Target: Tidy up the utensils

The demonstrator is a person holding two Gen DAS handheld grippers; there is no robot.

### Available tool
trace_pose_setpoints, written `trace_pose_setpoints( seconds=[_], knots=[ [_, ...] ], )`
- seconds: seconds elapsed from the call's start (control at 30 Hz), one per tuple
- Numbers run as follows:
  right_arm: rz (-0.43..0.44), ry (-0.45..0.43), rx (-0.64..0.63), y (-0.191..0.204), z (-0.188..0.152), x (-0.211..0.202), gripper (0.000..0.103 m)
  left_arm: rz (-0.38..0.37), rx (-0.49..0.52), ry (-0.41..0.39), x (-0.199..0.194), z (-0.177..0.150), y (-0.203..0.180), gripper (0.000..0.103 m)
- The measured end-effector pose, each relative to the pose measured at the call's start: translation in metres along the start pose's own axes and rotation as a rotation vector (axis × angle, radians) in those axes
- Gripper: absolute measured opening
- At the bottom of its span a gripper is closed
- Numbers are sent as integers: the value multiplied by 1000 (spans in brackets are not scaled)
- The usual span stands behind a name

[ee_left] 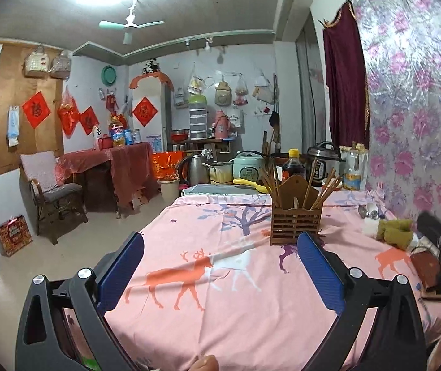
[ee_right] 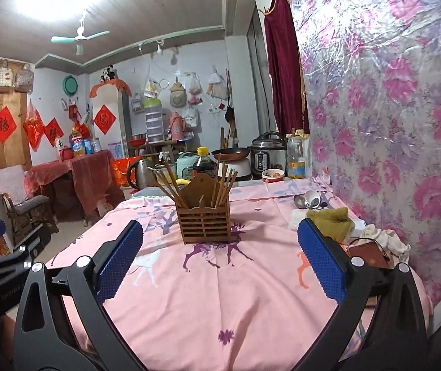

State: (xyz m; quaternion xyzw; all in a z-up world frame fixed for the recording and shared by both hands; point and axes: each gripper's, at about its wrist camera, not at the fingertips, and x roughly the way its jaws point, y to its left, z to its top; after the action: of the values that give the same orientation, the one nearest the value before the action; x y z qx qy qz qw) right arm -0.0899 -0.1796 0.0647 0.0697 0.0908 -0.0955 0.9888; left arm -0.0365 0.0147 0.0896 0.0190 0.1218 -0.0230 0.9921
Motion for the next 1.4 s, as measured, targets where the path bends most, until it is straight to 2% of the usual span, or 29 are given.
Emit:
trace_pose_setpoints(
  seconds=[0.17, 0.53, 0.73, 1.4],
  knots=[
    [-2, 2, -8, 2, -11, -4, 97, -13, 0, -24, -9, 0, -2, 98],
    [-13, -3, 33, -11, -8, -3, 97, -9, 32, 8, 2, -7, -12, 98],
    [-11, -5, 19, -9, -9, -5, 97, -19, 57, -3, -1, -11, -19, 98],
    [-6, -7, 19, -7, -7, -7, 97, -35, 41, 2, 0, -11, -16, 98]
  ],
)
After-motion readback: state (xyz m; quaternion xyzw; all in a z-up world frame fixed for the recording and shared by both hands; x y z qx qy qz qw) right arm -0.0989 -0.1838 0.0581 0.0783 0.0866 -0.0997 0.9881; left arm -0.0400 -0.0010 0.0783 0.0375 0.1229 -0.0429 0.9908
